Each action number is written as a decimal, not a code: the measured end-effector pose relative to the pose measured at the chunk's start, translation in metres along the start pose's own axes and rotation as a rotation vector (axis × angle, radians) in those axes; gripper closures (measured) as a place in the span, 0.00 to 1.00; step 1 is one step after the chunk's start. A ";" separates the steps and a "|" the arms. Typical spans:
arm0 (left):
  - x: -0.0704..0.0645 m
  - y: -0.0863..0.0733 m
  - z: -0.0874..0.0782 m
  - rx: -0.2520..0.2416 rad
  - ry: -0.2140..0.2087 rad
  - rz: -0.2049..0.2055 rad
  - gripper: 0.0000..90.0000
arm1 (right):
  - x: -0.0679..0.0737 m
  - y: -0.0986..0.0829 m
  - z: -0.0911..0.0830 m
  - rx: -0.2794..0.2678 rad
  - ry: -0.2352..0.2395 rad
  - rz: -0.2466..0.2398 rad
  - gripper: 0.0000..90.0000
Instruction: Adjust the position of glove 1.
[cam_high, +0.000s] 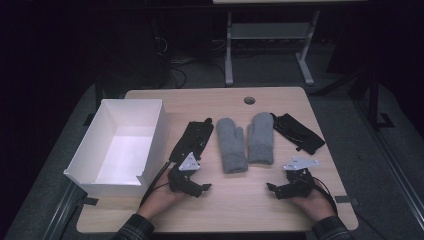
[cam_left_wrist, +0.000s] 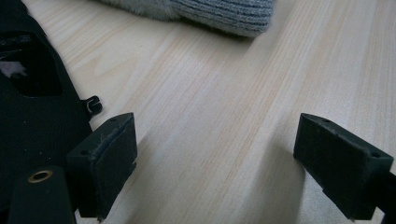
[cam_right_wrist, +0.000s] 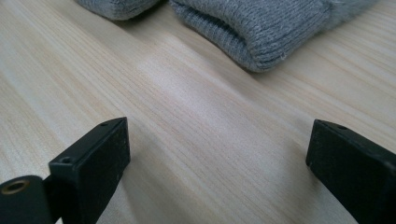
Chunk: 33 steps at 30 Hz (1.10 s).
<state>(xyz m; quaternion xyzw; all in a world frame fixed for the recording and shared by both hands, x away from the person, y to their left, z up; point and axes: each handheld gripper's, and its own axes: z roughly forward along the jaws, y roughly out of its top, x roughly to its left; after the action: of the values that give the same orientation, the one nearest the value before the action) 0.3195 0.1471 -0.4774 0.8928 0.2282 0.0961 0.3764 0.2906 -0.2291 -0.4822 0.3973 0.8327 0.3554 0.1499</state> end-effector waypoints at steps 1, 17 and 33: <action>0.000 0.000 0.000 -0.001 0.001 -0.002 0.14 | 0.000 0.000 0.000 0.000 0.000 0.000 0.07; -0.001 0.000 0.000 -0.001 0.011 -0.013 0.14 | -0.006 0.017 -0.015 -0.022 0.014 -0.023 0.55; -0.001 0.000 0.000 -0.006 0.010 -0.009 0.14 | -0.031 0.061 -0.002 -0.064 0.064 -0.049 1.00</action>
<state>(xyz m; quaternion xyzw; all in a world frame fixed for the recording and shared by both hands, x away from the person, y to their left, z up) 0.3188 0.1468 -0.4774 0.8901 0.2340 0.0995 0.3783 0.3431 -0.2271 -0.4387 0.3604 0.8347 0.3906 0.1444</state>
